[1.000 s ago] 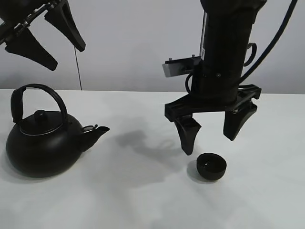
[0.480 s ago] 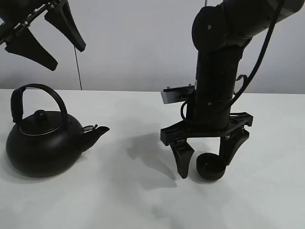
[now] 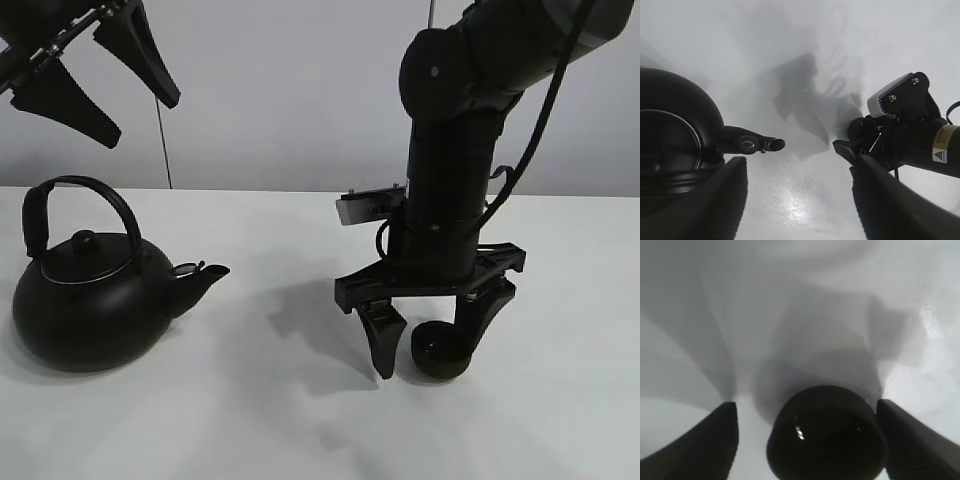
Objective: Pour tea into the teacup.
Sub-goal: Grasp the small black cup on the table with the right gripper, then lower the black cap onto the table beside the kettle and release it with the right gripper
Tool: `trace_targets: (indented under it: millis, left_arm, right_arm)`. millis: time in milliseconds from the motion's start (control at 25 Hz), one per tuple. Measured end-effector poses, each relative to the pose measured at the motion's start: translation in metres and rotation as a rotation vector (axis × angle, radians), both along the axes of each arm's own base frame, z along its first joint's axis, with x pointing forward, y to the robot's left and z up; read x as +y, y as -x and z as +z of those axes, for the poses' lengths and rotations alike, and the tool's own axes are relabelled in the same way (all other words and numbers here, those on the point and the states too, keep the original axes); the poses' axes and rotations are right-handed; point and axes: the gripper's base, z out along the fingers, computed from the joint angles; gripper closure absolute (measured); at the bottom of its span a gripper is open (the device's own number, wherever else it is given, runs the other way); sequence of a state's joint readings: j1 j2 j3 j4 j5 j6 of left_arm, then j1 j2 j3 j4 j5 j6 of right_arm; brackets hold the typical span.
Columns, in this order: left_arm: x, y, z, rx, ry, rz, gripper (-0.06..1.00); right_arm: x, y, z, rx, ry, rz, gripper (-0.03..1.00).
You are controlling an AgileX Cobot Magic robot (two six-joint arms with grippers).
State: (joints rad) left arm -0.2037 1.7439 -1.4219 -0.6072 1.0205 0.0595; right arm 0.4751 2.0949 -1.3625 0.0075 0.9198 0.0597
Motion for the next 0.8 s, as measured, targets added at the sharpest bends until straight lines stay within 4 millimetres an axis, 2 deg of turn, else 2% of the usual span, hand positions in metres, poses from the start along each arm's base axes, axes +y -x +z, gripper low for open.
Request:
trace_targets:
  millis: [160,360,440,640,800]
  left_arm:
    - [0.000,0.000,0.000,0.000,0.000,0.000,0.49]
    - [0.000,0.000,0.000,0.000,0.000,0.000,0.49]
    - [0.000,0.000,0.000,0.000,0.000,0.000,0.49]
    - [0.000,0.000,0.000,0.000,0.000,0.000,0.49]
    - [0.000,0.000,0.000,-0.001,0.000,0.001,0.49]
  right_arm:
    - [0.000,0.000,-0.002,0.004,0.004,0.001,0.57]
    - [0.000,0.002,0.000,0.020,0.001,-0.006,0.57]
    - [0.001,0.003,0.009,0.009,-0.017,-0.014,0.57]
    - [0.001,0.006,0.045,-0.065,-0.080,-0.026,0.57]
    - [0.010,0.007,0.056,-0.089,-0.102,-0.007,0.57]
